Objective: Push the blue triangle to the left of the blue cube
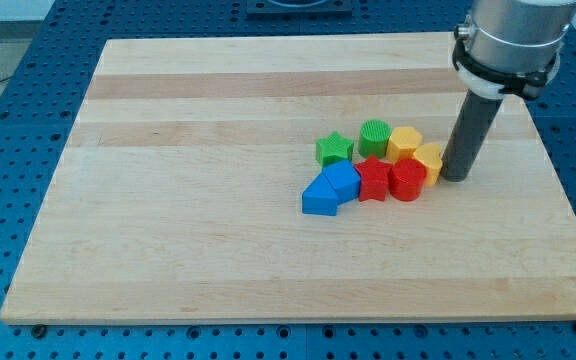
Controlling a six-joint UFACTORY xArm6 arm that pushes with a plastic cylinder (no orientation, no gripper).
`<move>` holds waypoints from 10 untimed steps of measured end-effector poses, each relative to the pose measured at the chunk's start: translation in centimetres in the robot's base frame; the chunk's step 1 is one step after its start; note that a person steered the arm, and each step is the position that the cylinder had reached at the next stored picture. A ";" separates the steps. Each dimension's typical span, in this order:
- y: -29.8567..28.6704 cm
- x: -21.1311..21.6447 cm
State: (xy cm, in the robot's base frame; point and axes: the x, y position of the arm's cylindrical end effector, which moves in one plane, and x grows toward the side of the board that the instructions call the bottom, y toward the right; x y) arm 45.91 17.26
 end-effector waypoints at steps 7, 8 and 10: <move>-3.0 8.6; -9.1 9.6; -18.3 6.2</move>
State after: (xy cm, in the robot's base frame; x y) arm 52.14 -1.03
